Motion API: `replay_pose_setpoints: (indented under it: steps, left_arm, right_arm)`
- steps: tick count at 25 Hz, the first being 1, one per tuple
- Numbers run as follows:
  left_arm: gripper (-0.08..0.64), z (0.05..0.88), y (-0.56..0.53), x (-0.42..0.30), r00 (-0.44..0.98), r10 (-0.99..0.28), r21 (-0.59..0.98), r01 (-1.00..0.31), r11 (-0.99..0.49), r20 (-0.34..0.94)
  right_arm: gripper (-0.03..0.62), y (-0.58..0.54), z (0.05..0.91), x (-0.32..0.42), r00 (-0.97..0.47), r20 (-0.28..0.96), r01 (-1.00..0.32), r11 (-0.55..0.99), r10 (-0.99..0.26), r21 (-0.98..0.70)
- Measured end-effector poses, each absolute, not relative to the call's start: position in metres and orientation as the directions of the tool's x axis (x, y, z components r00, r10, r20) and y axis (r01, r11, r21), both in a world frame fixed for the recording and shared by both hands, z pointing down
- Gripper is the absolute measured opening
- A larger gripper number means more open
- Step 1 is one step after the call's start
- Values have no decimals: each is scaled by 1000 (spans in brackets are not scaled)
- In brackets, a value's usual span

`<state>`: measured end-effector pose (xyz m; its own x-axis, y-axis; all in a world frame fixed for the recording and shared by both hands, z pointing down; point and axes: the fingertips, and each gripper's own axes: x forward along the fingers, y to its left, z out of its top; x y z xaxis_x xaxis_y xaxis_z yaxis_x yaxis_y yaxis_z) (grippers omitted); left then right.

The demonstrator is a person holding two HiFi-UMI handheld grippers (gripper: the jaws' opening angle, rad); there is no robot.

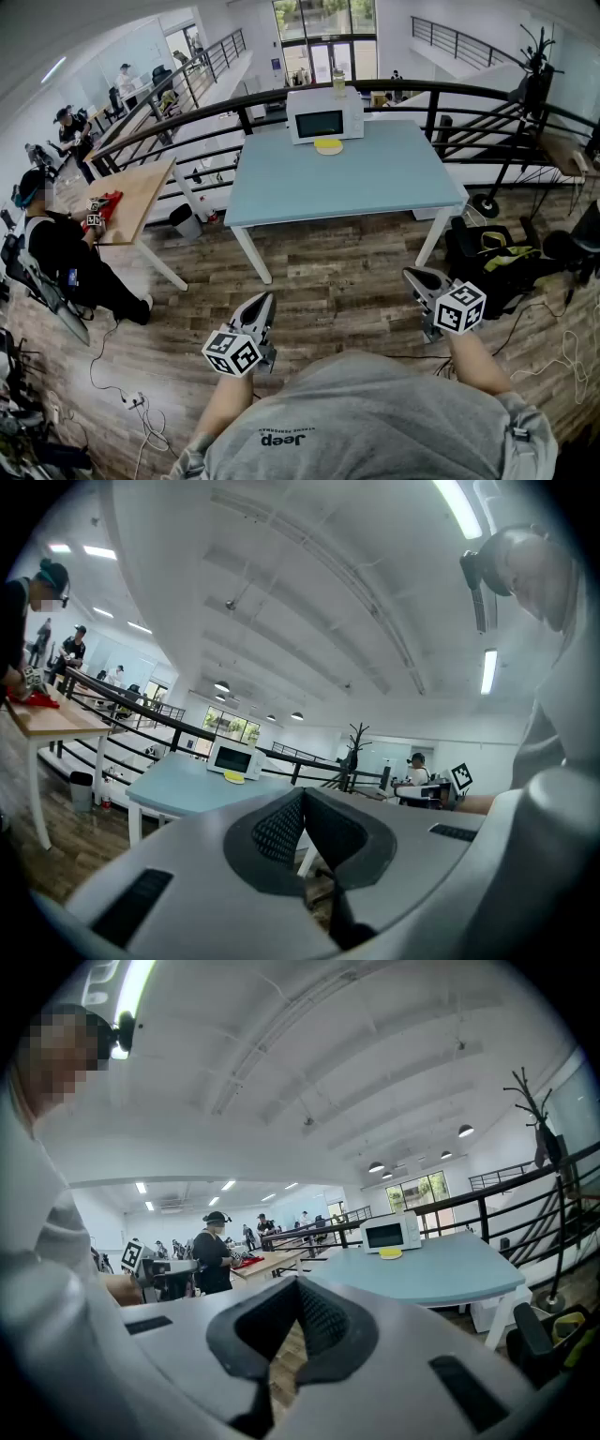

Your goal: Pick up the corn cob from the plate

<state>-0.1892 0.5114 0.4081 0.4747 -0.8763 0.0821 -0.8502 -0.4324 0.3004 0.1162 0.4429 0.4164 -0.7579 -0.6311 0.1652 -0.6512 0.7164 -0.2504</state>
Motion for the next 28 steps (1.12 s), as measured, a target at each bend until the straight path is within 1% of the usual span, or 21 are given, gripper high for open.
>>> replay_pose_setpoints:
  steps: [15, 22, 28]
  left_arm:
    - [18, 403, 503, -151, 460, -884, 293, -859, -419, 82]
    - [18, 402, 499, -97, 467, -880, 297, -856, -424, 91]
    - [18, 405, 494, -48, 490, -865, 306, -844, -440, 110]
  right_arm:
    - [15, 434, 413, 144, -775, 170, -631, 739, -608, -236]
    - [15, 436, 407, 179, -800, 160, -599, 772, -578, -212]
    - [15, 432, 414, 214, -814, 157, -581, 783, -559, -224]
